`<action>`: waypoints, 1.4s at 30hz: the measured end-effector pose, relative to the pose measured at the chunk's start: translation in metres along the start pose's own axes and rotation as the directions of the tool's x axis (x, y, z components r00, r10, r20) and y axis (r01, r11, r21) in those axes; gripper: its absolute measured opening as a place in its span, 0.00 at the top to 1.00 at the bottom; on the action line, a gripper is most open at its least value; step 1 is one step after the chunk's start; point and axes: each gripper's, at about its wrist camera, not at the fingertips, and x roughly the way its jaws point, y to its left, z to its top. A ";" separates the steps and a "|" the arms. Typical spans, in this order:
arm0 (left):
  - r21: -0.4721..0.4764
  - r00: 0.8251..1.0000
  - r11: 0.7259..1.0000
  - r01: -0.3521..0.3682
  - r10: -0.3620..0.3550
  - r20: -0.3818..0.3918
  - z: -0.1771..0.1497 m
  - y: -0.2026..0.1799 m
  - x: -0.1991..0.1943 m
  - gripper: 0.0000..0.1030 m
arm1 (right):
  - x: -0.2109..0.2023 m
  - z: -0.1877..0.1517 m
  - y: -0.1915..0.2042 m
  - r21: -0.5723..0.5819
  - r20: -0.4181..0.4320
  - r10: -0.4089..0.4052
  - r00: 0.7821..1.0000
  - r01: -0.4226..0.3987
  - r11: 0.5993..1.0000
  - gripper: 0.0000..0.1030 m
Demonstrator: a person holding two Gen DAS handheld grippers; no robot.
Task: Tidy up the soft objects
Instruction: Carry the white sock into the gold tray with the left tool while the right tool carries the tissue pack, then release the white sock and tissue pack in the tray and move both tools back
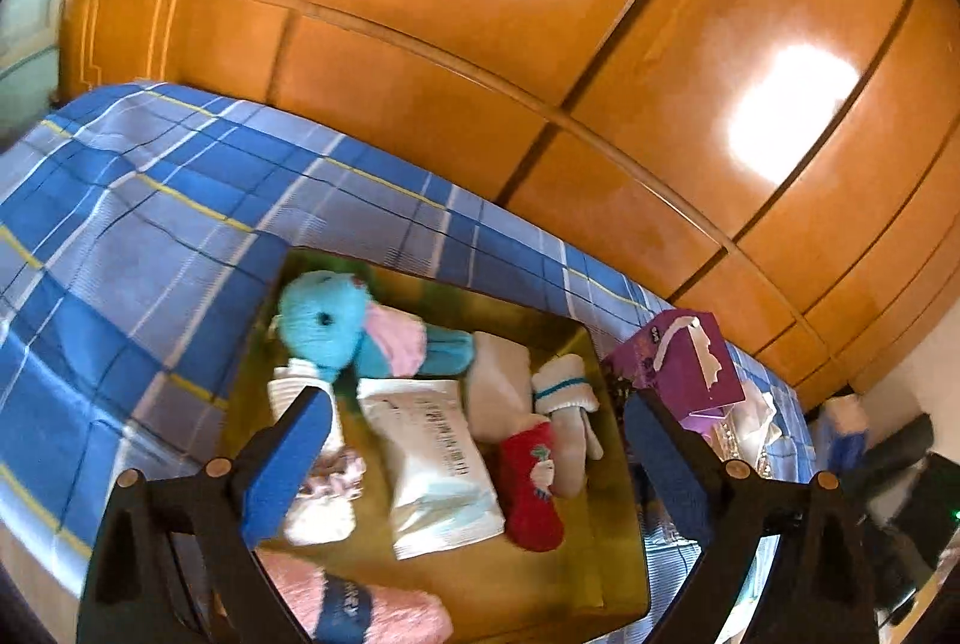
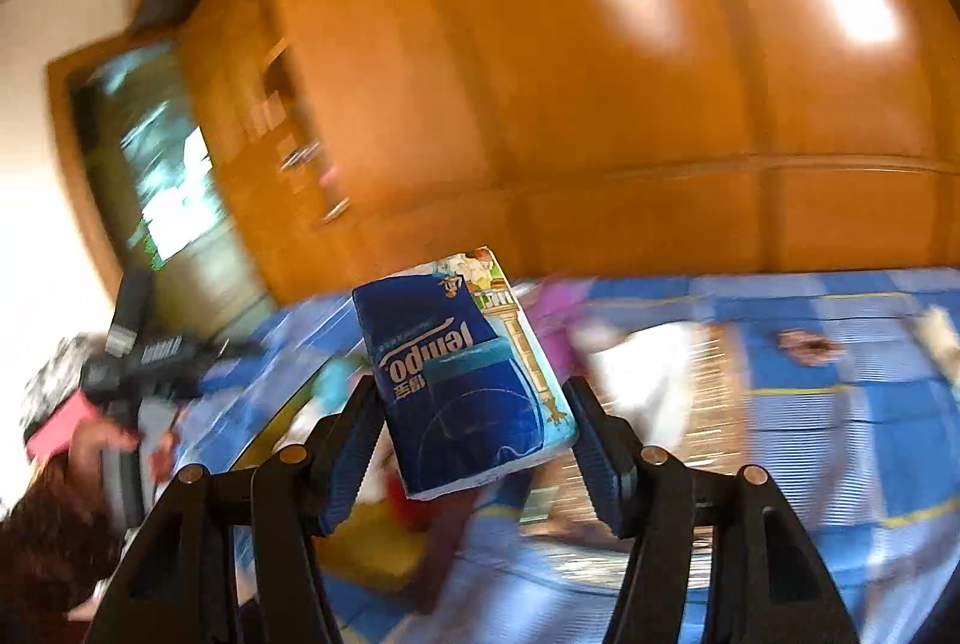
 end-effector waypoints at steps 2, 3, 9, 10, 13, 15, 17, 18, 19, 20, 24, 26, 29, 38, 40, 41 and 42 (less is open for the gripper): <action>-0.014 1.000 1.000 -0.004 0.004 0.013 -0.001 0.007 -0.007 0.04 | 0.033 -0.006 0.019 -0.044 -0.102 0.077 0.992 -0.082 0.996 0.40; -0.020 1.000 1.000 -0.004 0.004 0.018 -0.001 0.010 -0.011 0.04 | 0.045 -0.009 0.026 -0.059 -0.145 0.093 0.985 -0.103 0.993 0.40; -0.042 1.000 0.999 -0.007 0.008 0.025 -0.003 0.024 -0.021 0.04 | 0.114 -0.036 0.076 -0.173 -0.387 0.128 0.913 -0.208 0.963 0.40; -0.043 1.000 0.999 -0.011 0.012 0.027 -0.003 0.026 -0.023 0.04 | 0.124 -0.040 0.083 -0.198 -0.417 0.127 0.900 -0.227 0.954 0.40; -0.043 0.999 0.999 -0.027 0.028 0.023 -0.006 0.031 -0.024 0.04 | 0.147 -0.049 0.096 -0.239 -0.483 0.122 0.867 -0.265 0.934 0.40; -0.054 0.999 0.998 -0.024 0.025 0.023 -0.008 0.035 -0.025 0.04 | 0.160 -0.053 0.102 -0.257 -0.509 0.103 0.854 -0.265 0.929 0.40; -0.062 1.000 0.998 -0.022 0.023 0.020 -0.009 0.037 -0.024 0.04 | 0.176 -0.056 0.106 -0.259 -0.542 0.084 0.836 -0.261 0.930 0.40; -0.070 0.999 0.997 -0.024 0.025 0.020 -0.010 0.039 -0.024 0.04 | 0.182 -0.058 0.105 -0.248 -0.557 0.089 0.825 -0.268 0.931 0.40; -0.077 0.999 0.997 -0.023 0.025 0.023 -0.011 0.040 -0.024 0.04 | 0.184 -0.062 0.103 -0.235 -0.572 0.097 0.815 -0.276 0.932 0.39; -0.082 0.999 0.996 -0.021 0.023 0.025 -0.011 0.041 -0.024 0.04 | 0.190 -0.064 0.102 -0.217 -0.595 0.105 0.797 -0.285 0.934 0.39; -0.094 0.999 0.995 -0.017 0.020 0.025 -0.013 0.041 -0.024 0.04 | 0.205 -0.072 0.097 -0.167 -0.652 0.123 0.748 -0.300 0.939 0.34; -0.096 1.000 0.995 -0.016 0.018 0.025 -0.013 0.040 -0.024 0.04 | 0.200 -0.070 0.095 -0.170 -0.628 0.120 0.769 -0.286 0.943 0.29; -0.100 0.999 0.995 -0.013 0.016 0.030 -0.012 0.039 -0.024 0.04 | 0.187 -0.061 0.094 -0.163 -0.595 0.120 0.795 -0.266 0.950 0.29; -0.055 1.000 0.998 0.030 -0.030 0.006 -0.013 0.007 -0.013 0.04 | 0.103 -0.016 0.090 -0.168 -0.350 0.129 0.928 -0.197 0.966 0.29; -0.032 0.999 0.999 0.044 -0.044 -0.004 -0.012 -0.007 -0.010 0.04 | 0.077 -0.002 0.081 -0.145 -0.266 0.131 0.955 -0.174 0.974 0.29; -0.022 0.999 0.999 0.050 -0.050 -0.008 -0.012 -0.012 -0.008 0.04 | 0.066 0.004 0.075 -0.130 -0.226 0.131 0.965 -0.163 0.978 0.29; -0.006 0.998 0.998 0.057 -0.057 -0.013 -0.012 -0.020 -0.006 0.04 | 0.050 0.011 0.065 -0.101 -0.169 0.128 0.977 -0.147 0.984 0.29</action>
